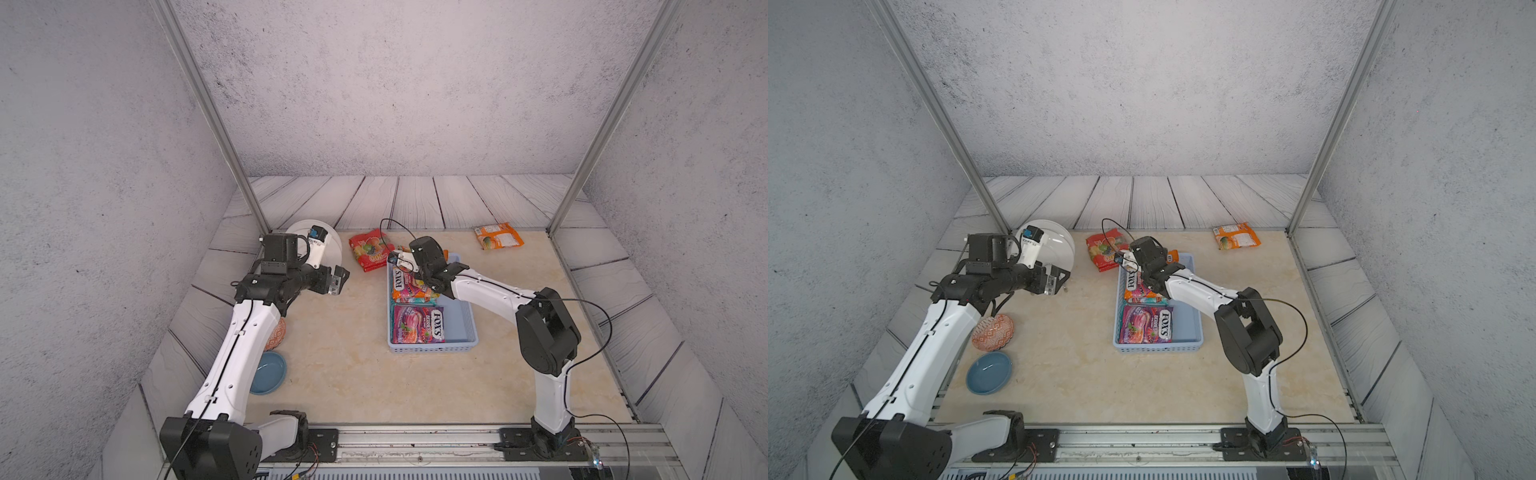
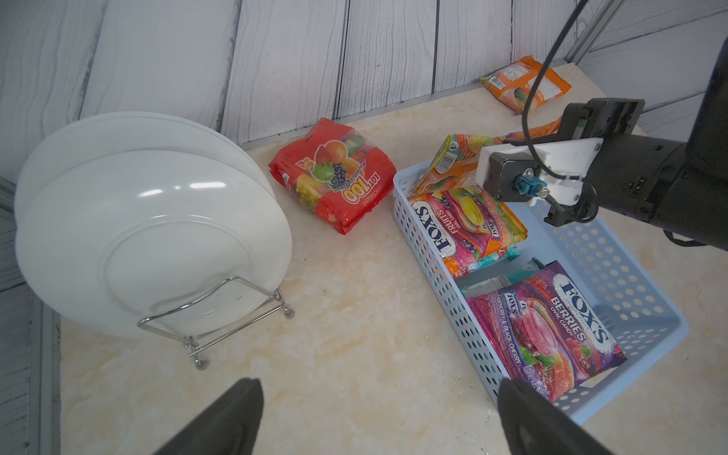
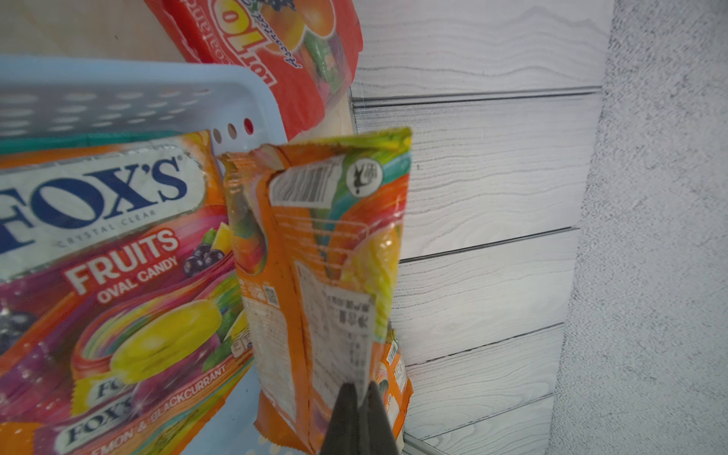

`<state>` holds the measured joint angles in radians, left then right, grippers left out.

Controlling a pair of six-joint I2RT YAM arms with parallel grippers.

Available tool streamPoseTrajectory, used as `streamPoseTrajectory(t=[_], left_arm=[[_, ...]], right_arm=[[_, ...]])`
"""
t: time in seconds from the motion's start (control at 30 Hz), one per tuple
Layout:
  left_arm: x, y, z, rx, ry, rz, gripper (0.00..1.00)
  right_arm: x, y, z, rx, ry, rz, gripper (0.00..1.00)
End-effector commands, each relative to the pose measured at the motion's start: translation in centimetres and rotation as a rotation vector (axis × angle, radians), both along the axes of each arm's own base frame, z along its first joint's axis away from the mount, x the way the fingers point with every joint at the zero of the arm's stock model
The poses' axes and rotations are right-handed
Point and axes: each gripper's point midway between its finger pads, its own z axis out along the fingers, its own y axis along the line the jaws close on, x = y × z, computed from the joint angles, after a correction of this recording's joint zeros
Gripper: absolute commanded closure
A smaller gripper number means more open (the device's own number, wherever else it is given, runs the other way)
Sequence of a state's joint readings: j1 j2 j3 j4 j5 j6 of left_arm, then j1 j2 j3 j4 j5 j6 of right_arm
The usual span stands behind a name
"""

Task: Put the candies in the basket
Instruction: Place the candy in the basket.

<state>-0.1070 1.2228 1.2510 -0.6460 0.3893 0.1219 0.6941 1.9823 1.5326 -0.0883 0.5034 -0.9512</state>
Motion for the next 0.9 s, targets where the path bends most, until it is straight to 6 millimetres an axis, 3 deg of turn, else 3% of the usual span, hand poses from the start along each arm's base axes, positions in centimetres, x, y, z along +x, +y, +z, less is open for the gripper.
streamPoseTrajectory(t=[0.0,0.33,0.57,0.87], left_arm=[[0.4,0.0,-0.6,-0.004,0.006,0.005,0.0],[0.2,-0.1,-0.2,-0.012,0.002,-0.002,0.0],[0.1,0.0,-0.3,-0.001,-0.005,0.002,0.0],[0.0,-0.3,0.2,-0.022,-0.002,-0.006,0.0]], right_arm=[[0.6,1.4,-0.5,0.038,-0.011,0.011,1.0],[-3.2,2.8,-3.6,0.059,0.163,0.175,0.98],[-6.3,2.4,-5.0,0.054,0.261,0.263,0.86],[-9.2,2.0,-3.2,0.138,0.321,0.293,0.62]])
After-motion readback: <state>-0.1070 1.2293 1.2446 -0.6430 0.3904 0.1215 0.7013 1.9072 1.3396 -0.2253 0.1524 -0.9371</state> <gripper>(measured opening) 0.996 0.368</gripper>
